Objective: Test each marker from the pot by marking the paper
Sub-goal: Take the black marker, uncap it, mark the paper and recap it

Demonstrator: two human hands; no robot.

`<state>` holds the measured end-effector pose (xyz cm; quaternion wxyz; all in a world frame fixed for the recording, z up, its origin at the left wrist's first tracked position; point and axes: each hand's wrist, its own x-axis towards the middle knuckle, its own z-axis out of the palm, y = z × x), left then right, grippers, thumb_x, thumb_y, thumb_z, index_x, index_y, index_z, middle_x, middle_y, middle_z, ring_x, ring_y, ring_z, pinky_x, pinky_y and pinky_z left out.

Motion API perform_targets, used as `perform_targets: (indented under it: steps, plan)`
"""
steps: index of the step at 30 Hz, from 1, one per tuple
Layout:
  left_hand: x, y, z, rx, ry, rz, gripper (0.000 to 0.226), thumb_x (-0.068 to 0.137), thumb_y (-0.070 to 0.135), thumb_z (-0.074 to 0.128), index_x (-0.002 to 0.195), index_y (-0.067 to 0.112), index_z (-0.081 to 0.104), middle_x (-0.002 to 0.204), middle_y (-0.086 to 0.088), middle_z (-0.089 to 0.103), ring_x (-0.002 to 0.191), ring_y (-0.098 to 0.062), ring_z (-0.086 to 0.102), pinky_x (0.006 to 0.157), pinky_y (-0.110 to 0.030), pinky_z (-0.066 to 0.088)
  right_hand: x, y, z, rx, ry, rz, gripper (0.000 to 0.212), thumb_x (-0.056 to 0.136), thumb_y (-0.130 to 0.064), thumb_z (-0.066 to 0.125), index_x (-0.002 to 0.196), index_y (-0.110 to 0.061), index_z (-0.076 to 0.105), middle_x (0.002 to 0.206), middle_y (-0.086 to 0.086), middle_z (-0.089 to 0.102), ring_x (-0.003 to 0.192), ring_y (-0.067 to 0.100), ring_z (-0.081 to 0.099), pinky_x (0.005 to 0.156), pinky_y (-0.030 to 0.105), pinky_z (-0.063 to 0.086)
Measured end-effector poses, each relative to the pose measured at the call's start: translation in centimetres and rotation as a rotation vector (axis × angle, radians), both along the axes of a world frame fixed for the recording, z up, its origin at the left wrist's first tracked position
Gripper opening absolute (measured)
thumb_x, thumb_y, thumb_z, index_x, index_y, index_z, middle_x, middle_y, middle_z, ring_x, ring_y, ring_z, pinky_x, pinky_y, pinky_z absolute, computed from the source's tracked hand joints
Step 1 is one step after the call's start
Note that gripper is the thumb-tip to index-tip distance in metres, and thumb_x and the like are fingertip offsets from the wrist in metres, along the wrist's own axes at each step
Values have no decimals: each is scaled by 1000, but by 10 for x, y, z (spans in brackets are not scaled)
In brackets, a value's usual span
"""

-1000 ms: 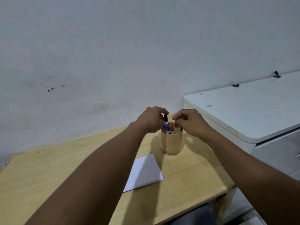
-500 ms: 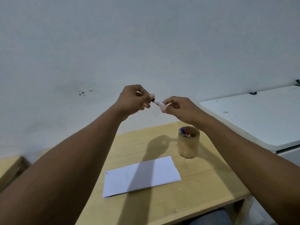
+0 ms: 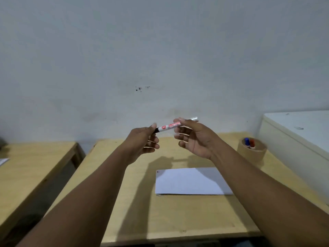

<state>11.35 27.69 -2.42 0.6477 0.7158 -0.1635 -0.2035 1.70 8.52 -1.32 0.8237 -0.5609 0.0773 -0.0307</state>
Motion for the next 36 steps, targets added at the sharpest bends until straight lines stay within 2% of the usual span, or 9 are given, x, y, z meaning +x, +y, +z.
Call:
perform_targets:
  steps: [4, 7, 11, 16, 19, 23, 26, 31, 36]
  plan:
    - [-4, 11, -15, 40, -32, -3, 42, 98, 52, 55, 83, 13, 57, 71, -6, 64, 63, -26, 63, 67, -33, 50, 21, 31, -23, -8, 87, -70, 21, 90, -38, 74, 88, -16, 75, 69, 2, 69, 55, 14, 67, 54, 25, 44]
    - [-2, 21, -23, 65, -43, -6, 46, 99, 54, 49, 77, 15, 53, 63, -3, 58, 58, -24, 59, 63, -32, 46, 30, 39, -32, 6, 85, -63, 20, 94, -31, 71, 88, -12, 73, 67, 4, 70, 55, 15, 70, 53, 22, 47]
    - [-2, 25, -33, 36, -30, 0, 50, 105, 49, 39, 67, 19, 51, 51, 4, 42, 52, -22, 50, 59, -30, 44, 33, 40, -38, -25, 7, -5, 12, 97, -20, 66, 94, -9, 70, 75, 9, 71, 64, 19, 74, 58, 23, 53]
    - [11, 35, -51, 25, 2, 113, 49, 103, 52, 40, 70, 16, 44, 57, -1, 50, 56, -23, 61, 63, -31, 49, 29, 22, -40, 70, 30, -119, 13, 96, -21, 64, 95, -10, 71, 78, 10, 74, 69, 23, 77, 58, 26, 54]
    - [18, 40, -65, 57, 12, 161, 45, 103, 49, 46, 75, 13, 52, 66, -4, 60, 62, -25, 68, 64, -32, 52, 27, 12, -50, -46, 72, -129, 14, 91, -17, 66, 100, -8, 73, 84, 14, 76, 75, 26, 79, 60, 27, 57]
    - [18, 37, -81, 62, 1, 194, 32, 99, 38, 61, 82, 12, 62, 78, -9, 67, 65, -25, 68, 62, -31, 52, 31, 20, -74, -310, 88, -185, 2, 87, -4, 70, 86, -5, 71, 69, 15, 66, 49, 18, 62, 45, 25, 44]
    - [20, 36, -95, 91, 16, 189, 26, 93, 31, 71, 87, 7, 64, 83, -12, 71, 62, -22, 66, 57, -27, 50, 34, 31, -97, -392, 85, -214, 8, 86, -8, 70, 79, -3, 70, 65, 19, 66, 45, 22, 58, 43, 27, 37]
    - [17, 39, -108, 73, 12, 215, 20, 85, 7, 79, 78, 1, 62, 67, -15, 61, 55, -20, 54, 54, -23, 51, 32, 42, -125, -480, 114, -249, 14, 87, -12, 70, 84, 1, 69, 73, 25, 75, 56, 30, 70, 45, 29, 44]
    - [22, 42, -110, 108, -15, 190, 20, 81, 9, 83, 80, 3, 64, 63, -10, 64, 47, -12, 58, 56, -24, 52, 29, 43, -134, -500, 115, -293, 18, 81, -11, 70, 86, 5, 69, 72, 20, 77, 58, 28, 73, 49, 30, 47]
